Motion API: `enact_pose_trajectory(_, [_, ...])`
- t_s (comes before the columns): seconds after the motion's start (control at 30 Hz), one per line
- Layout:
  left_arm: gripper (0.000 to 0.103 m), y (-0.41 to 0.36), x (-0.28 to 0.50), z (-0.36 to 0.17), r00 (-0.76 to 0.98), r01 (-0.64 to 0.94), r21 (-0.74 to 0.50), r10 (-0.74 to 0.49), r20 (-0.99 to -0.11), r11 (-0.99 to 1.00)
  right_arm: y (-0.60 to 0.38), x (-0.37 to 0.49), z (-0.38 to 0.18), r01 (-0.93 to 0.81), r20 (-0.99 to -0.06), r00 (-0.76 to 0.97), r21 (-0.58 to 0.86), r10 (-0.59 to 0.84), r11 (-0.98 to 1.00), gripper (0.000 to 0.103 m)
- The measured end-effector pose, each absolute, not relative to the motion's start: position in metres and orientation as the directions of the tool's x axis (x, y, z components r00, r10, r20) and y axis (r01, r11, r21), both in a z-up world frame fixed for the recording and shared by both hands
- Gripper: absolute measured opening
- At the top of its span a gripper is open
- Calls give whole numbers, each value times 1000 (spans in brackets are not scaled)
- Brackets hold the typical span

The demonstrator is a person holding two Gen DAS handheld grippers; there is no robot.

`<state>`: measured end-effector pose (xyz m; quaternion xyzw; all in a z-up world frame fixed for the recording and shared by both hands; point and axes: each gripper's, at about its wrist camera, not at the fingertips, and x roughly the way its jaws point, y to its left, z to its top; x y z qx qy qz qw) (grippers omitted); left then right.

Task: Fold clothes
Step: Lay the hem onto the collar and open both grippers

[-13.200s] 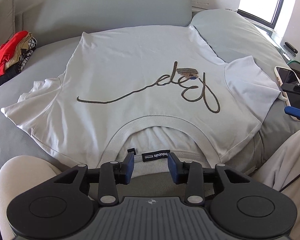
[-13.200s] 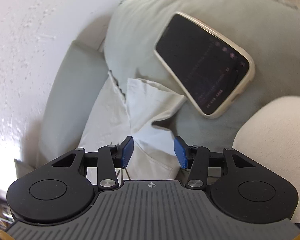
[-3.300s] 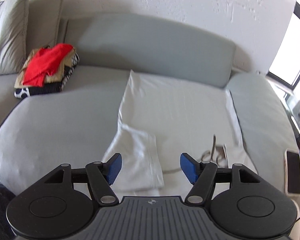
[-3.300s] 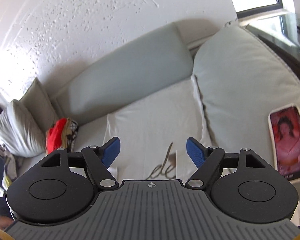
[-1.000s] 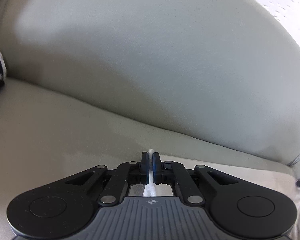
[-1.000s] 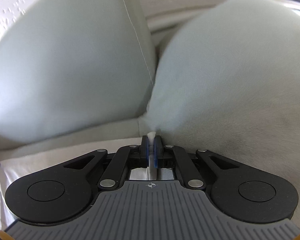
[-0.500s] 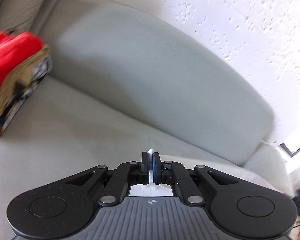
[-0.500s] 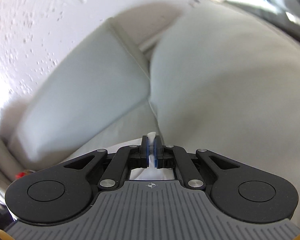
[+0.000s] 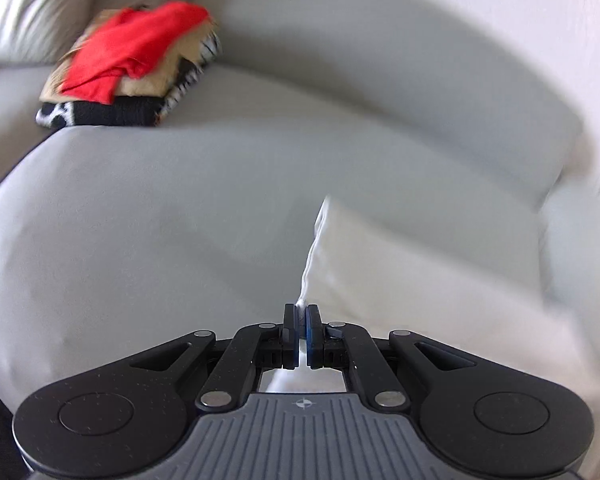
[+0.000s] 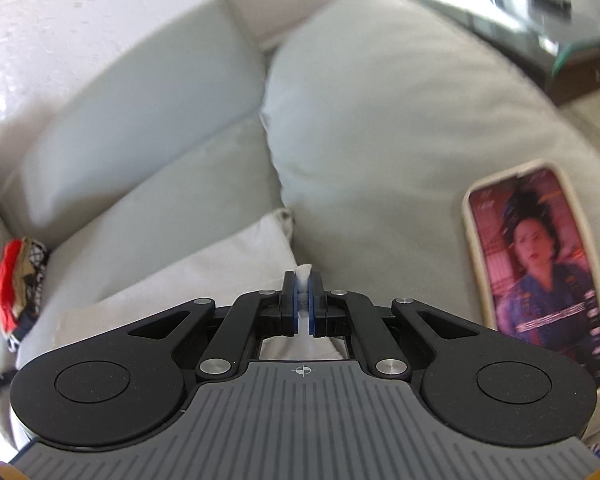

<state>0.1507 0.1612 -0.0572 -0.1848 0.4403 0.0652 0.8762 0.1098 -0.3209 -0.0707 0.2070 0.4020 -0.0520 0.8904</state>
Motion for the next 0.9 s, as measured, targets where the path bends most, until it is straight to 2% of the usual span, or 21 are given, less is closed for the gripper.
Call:
enact_pose_trajectory(0.17, [2,164,103,-40,681,-272,-242,9,-732,931,-324,74,-71,252,-751,658,292,58,923,4])
enact_pose_trajectory(0.33, [2,166,73,-60,621,-317,-203,41,-782,927,-325,49,-75,281,-752,658,290,37,915,4])
enact_pose_trajectory(0.4, [2,160,61,-53,628,-317,-201,46,-777,927,-325,42,-74,280,-754,656,280,30,918,4])
enact_pose_trajectory(0.53, [2,157,52,-57,635,-305,-166,71,-769,938,-320,44,-91,284,-800,599,242,25,928,4])
enact_pose_trajectory(0.6, [2,154,56,-70,596,-302,-115,93,-798,946,-314,43,-100,272,-835,549,213,30,939,5])
enact_pose_trajectory(0.63, [2,152,58,-77,576,-296,-92,101,-811,951,-311,43,-103,262,-855,518,195,33,945,7])
enact_pose_trajectory(0.67, [3,147,59,-83,555,-284,-58,115,-824,957,-310,42,-104,261,-867,497,187,35,947,19])
enact_pose_trajectory(0.7, [6,142,60,-88,534,-272,-25,130,-835,962,-310,40,-101,270,-873,486,179,26,946,27])
enact_pose_trajectory(0.73, [13,142,63,-94,515,-269,7,150,-844,963,-311,36,-96,283,-873,488,177,17,943,30])
enact_pose_trajectory(0.83, [23,143,54,-88,506,-319,61,224,-833,946,-317,25,-74,290,-839,542,235,43,928,38])
enact_pose_trajectory(0.9, [28,146,41,-72,542,-367,86,288,-789,926,-316,27,-63,261,-817,565,308,114,915,41])
